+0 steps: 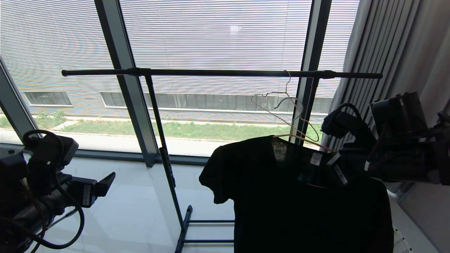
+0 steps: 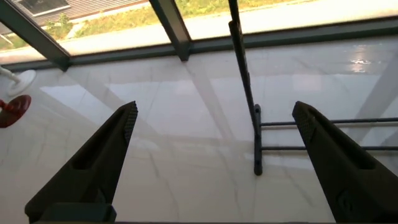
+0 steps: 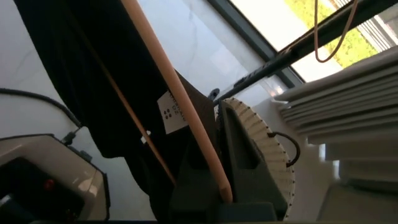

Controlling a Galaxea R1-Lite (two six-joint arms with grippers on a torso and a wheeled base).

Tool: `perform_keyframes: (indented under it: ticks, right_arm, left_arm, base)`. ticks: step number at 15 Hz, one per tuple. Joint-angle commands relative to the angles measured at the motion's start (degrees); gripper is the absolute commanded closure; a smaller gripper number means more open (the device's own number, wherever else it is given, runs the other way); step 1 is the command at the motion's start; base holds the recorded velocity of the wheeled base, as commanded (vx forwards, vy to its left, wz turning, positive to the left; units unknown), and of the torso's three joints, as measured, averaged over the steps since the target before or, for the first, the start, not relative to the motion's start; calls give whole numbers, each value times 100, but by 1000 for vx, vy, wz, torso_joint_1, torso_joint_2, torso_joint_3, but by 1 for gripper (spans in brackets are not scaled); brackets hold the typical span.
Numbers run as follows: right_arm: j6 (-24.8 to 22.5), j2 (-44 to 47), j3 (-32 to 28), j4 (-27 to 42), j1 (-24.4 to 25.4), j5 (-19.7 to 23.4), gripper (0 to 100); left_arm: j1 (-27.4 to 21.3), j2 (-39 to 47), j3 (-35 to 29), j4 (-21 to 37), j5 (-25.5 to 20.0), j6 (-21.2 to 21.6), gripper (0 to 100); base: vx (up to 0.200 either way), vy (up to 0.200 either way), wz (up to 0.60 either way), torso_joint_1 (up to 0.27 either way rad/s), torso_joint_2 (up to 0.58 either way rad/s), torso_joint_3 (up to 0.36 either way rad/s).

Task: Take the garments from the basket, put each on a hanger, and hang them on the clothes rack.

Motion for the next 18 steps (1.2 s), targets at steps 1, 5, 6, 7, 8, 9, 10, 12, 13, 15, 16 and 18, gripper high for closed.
perform_keyframes:
  ticks: [1,5,6,7,8,9,10,12,13,15,16,18]
  right_arm:
    - [540,241,-25,3,301,-268,100]
    - [1463,689,-324,337,749,-830,100]
    - [1630,839,-561,337,793,-848,100]
    - [1691,962,-842,337,801,-857,100]
    - [1700,1032,-1088,345,784,-857,100]
    - [1700,1102,-1361,354,749,-865,100]
    - [1700,1181,-1607,354,696,-865,100]
    - [1691,1269,-1844,381,626,-874,100]
    - [1638,1471,-2213,381,520,-1261,100]
    - [1630,1577,-2424,389,476,-1428,100]
    - [1621,1586,-2468,389,468,-1437,100]
    - [1603,1586,-2486,381,459,-1507,100]
  left_arm:
    - [8,-1,-12,8,6,2,0]
    - [-18,16,15,8,6,37,0]
    - [-18,16,15,8,6,46,0]
    - [-18,-1,32,8,6,46,0]
    - [-18,-10,32,8,6,46,0]
    - [-18,-10,32,8,6,46,0]
    - [-18,-10,32,8,6,46,0]
    - [-27,-1,32,8,6,46,0]
    - [-97,-10,32,8,6,46,0]
    - [-168,-19,32,8,6,46,0]
    - [-203,-19,23,8,6,46,0]
    - [-300,-19,23,8,6,46,0]
  base:
    - [0,0,0,0,0,0]
    - [0,0,0,0,0,0]
    - [0,0,0,0,0,0]
    - [0,0,0,0,0,0]
    - [0,0,0,0,0,0]
    - [0,0,0,0,0,0]
    - [200,0,0,-2,2,-2]
    - [200,0,0,-7,-2,2]
    - [200,0,0,-12,-2,7]
    - [200,0,0,7,5,-2]
    - [200,0,0,7,-2,7]
    - [200,0,0,0,7,5]
